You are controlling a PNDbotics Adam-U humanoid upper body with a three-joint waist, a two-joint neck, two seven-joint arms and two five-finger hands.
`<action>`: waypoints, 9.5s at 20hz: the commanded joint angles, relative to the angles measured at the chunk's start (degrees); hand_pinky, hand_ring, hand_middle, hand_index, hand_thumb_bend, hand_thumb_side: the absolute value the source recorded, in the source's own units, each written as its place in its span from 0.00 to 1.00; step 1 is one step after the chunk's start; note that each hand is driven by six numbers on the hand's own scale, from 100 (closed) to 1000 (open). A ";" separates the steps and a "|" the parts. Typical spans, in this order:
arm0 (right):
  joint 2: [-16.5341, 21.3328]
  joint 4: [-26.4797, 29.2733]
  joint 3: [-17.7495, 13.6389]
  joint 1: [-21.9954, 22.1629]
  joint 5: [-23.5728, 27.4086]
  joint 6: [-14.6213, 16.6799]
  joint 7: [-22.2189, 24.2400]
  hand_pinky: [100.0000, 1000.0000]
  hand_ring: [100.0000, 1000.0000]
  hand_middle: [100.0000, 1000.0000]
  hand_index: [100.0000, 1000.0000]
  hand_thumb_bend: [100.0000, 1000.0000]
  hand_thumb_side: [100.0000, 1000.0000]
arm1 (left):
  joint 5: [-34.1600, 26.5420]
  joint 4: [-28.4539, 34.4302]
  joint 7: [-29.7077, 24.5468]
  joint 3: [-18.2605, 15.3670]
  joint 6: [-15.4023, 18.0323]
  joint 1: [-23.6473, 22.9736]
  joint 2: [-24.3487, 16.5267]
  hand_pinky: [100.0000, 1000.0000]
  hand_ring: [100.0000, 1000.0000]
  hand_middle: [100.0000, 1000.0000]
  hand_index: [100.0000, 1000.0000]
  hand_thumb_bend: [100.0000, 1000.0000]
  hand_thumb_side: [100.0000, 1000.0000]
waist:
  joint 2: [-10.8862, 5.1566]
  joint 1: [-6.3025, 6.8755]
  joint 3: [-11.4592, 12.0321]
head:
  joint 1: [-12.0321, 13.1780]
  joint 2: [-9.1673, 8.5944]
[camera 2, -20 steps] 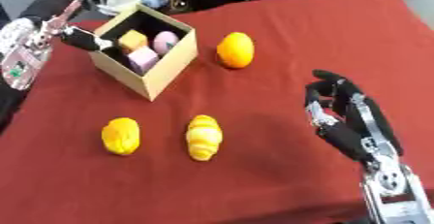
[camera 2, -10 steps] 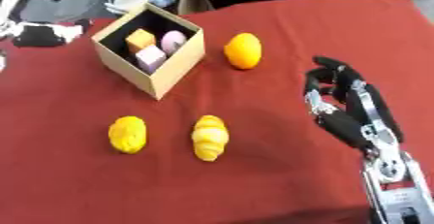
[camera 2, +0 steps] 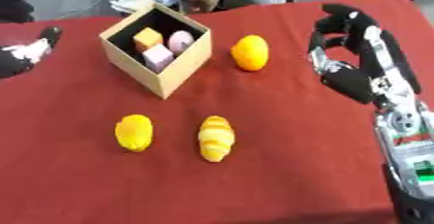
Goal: Pick up objects on the table and place them in the box.
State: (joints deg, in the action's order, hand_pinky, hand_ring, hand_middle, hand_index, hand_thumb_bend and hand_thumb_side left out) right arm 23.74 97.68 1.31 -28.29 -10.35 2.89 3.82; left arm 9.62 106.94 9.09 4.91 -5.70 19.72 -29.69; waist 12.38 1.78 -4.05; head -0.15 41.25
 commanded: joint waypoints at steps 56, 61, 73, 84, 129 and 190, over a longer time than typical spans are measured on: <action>-2.82 -59.02 3.56 -29.64 -37.93 12.30 11.19 0.72 0.77 0.70 0.63 0.00 0.15 | -4.11 1.17 -1.56 1.81 5.44 -9.75 14.79 0.62 0.53 0.50 0.74 0.37 0.28 | -0.53 -0.04 5.72 | -2.90 0.59; -2.76 -57.38 3.95 -29.27 -36.78 12.47 10.72 0.70 0.74 0.64 0.47 0.00 0.04 | -4.16 0.98 -1.53 1.81 5.43 -9.81 14.94 0.62 0.53 0.50 0.74 0.36 0.28 | -0.56 -0.11 5.63 | -2.83 0.70; -1.39 -46.82 6.30 -31.40 -28.61 12.86 8.12 0.67 0.71 0.58 0.38 0.00 0.00 | -4.25 0.60 -1.43 1.87 5.56 -10.06 15.46 0.63 0.53 0.50 0.74 0.35 0.28 | -0.64 -0.14 5.45 | -3.03 0.45; -3.80 -48.33 5.31 -38.60 -31.29 10.90 5.44 0.68 0.73 0.63 0.47 0.00 0.00 | -4.26 0.30 -3.00 3.58 5.77 -9.50 16.09 0.63 0.53 0.50 0.74 0.34 0.29 | -0.64 -0.45 8.90 | -6.85 -0.53; 7.40 -13.26 27.69 -12.27 -23.82 23.23 28.29 0.76 0.81 0.78 0.90 0.12 0.34 | -2.82 -0.21 -0.04 0.46 5.48 -10.51 15.25 0.63 0.52 0.50 0.74 0.34 0.29 | -0.44 -0.98 4.63 | -4.78 -1.03; -8.65 -48.42 9.42 -36.65 -52.16 16.29 0.84 0.75 0.77 0.75 0.88 0.23 0.40 | -3.50 0.26 -2.42 2.68 5.16 -9.56 16.29 0.63 0.51 0.49 0.74 0.36 0.29 | -0.58 0.00 10.00 | -7.93 -2.21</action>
State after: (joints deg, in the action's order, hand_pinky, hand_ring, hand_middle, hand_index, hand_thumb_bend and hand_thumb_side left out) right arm 14.55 48.81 10.78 -63.24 -61.67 18.49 5.94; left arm 6.31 106.19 6.80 7.83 -0.70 9.67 -13.00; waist 12.40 1.32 5.86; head -8.21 39.63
